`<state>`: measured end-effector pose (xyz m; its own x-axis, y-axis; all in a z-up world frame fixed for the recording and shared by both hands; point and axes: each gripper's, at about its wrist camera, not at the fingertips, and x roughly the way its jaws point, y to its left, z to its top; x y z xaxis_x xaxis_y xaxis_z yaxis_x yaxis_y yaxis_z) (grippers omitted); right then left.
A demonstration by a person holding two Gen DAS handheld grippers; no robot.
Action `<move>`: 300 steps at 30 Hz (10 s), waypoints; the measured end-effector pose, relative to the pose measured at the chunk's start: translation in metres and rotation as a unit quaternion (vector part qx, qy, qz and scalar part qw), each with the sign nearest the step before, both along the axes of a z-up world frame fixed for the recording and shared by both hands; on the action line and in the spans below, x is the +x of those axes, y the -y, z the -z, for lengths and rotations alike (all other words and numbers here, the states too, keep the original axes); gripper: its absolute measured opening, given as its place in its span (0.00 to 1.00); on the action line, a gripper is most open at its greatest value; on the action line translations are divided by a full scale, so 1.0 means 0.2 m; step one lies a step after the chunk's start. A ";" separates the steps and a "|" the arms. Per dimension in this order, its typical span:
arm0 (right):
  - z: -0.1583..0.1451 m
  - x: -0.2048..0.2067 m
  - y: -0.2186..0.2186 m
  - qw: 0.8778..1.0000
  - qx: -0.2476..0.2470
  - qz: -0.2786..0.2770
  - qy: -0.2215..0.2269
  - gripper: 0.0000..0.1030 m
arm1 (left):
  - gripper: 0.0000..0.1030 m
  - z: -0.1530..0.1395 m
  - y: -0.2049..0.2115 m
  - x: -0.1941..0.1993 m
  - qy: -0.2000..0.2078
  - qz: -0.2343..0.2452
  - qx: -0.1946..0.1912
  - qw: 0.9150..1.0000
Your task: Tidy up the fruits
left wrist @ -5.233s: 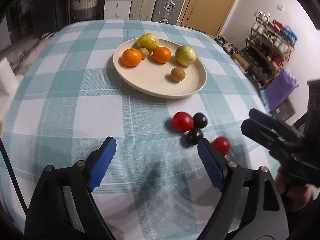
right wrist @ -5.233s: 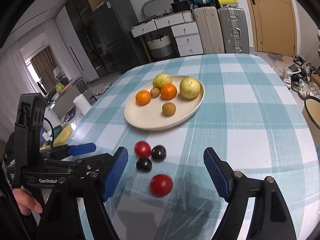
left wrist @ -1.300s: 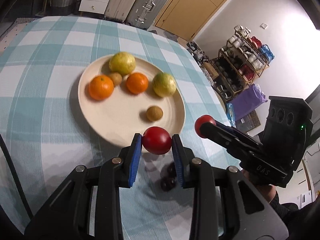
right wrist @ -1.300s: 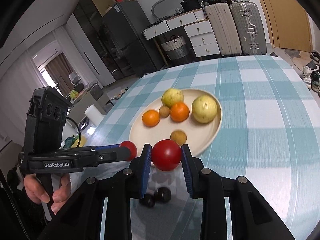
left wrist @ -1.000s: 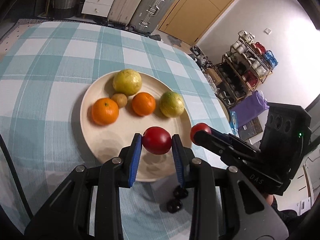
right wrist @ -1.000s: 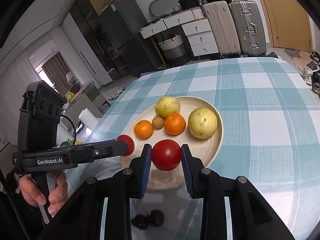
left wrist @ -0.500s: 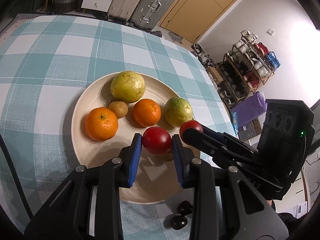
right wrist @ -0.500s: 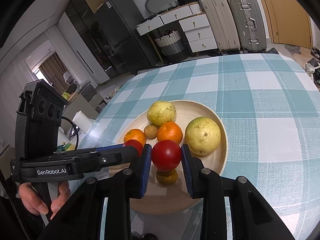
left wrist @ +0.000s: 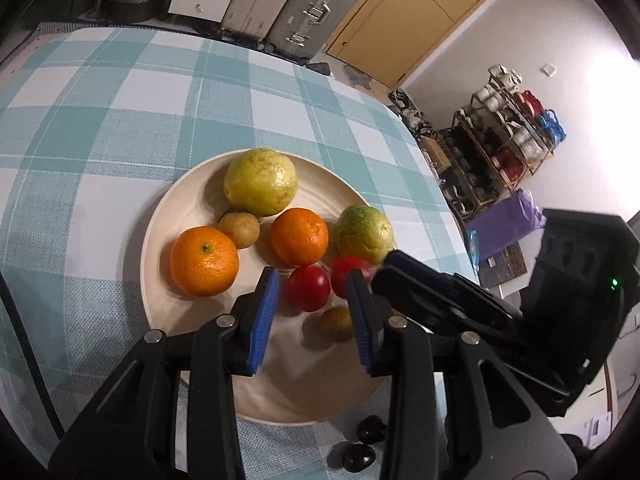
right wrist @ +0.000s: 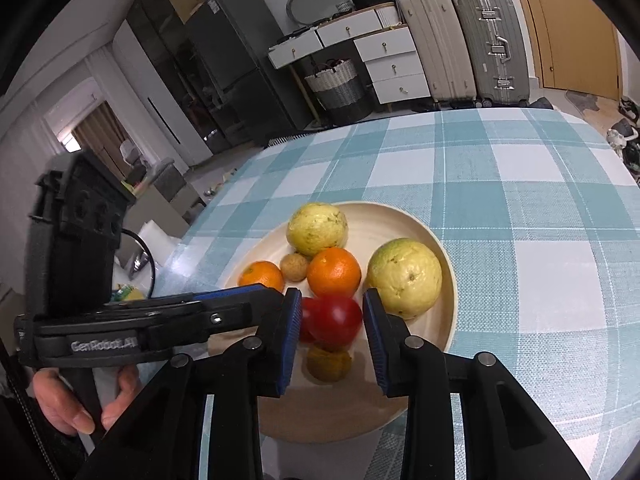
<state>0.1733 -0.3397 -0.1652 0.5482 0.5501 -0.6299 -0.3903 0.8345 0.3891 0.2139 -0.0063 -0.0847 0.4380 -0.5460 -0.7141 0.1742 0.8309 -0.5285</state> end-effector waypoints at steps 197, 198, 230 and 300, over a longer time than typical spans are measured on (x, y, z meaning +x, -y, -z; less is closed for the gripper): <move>0.00 -0.19 -0.17 0.999 -0.032 -0.032 0.017 0.24 | 0.21 -0.06 -0.17 -0.28 0.056 -0.018 0.018 0.998; 0.00 -0.17 -0.17 0.999 -0.031 -0.031 0.015 0.24 | 0.21 -0.05 -0.17 -0.27 0.055 -0.017 0.018 0.998; -0.03 -0.12 -0.14 0.998 -0.050 -0.008 0.045 0.52 | 0.35 -0.05 -0.17 -0.24 0.054 -0.027 0.025 0.998; -0.26 -1.07 0.12 0.923 -0.074 0.114 0.360 1.00 | 0.99 -0.38 -0.24 -1.22 0.366 -0.200 0.209 0.885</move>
